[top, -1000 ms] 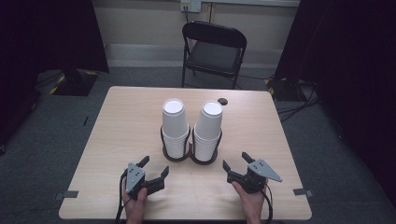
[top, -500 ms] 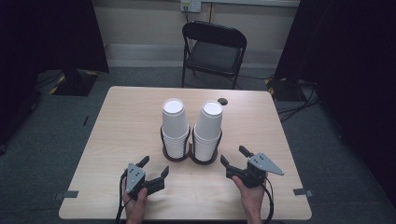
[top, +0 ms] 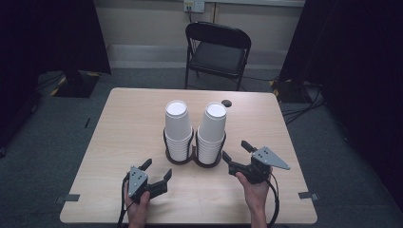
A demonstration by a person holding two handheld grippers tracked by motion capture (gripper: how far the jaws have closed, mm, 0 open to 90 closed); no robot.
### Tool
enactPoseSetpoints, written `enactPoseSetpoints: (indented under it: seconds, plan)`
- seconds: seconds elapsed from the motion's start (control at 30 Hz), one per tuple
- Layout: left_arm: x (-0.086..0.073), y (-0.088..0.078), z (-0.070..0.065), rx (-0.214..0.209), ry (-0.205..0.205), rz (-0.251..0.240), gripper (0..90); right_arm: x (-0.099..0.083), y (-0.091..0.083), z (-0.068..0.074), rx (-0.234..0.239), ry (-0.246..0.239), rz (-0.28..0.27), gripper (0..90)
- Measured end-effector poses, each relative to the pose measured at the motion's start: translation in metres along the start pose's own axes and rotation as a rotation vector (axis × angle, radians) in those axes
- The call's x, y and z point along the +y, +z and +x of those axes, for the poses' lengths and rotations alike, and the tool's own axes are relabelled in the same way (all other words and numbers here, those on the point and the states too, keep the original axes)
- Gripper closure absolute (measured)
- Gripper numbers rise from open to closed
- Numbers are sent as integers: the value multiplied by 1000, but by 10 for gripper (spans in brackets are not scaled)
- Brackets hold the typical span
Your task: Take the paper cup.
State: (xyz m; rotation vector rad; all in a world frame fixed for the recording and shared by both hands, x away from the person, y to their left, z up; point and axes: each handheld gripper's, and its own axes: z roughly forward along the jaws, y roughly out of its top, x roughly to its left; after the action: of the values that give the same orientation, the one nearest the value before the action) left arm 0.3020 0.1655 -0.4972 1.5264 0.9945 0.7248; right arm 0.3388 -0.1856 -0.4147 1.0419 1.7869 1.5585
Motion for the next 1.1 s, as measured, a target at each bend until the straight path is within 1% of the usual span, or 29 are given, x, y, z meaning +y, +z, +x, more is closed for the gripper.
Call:
enactPoseSetpoints:
  seconds: [0.17,0.6,0.7,0.73,0.8,0.83,0.87,0.97,1.07,1.1]
  plan:
    - [0,0,0,0,-5,-3,162,10,4,3,15,-6,-17,141]
    - [0,0,0,0,0,-1,163,35,14,4,41,-19,-32,136]
    - [0,0,0,0,1,-1,163,38,16,3,49,-26,-30,138]
    - [0,0,0,0,2,0,164,40,17,3,55,-26,-38,139]
    - [0,0,0,3,-5,-1,164,43,18,3,60,-27,-36,138]
    - [0,0,0,1,1,0,164,44,19,3,60,-27,-36,135]
    - [0,0,0,0,-5,-3,164,46,20,3,63,-24,-37,135]
    - [0,0,0,1,0,0,165,51,23,3,71,-25,-39,132]
    - [0,0,0,-1,-7,-1,164,55,25,3,77,-27,-45,132]
    - [0,0,0,-3,-1,0,164,56,26,3,79,-26,-47,132]
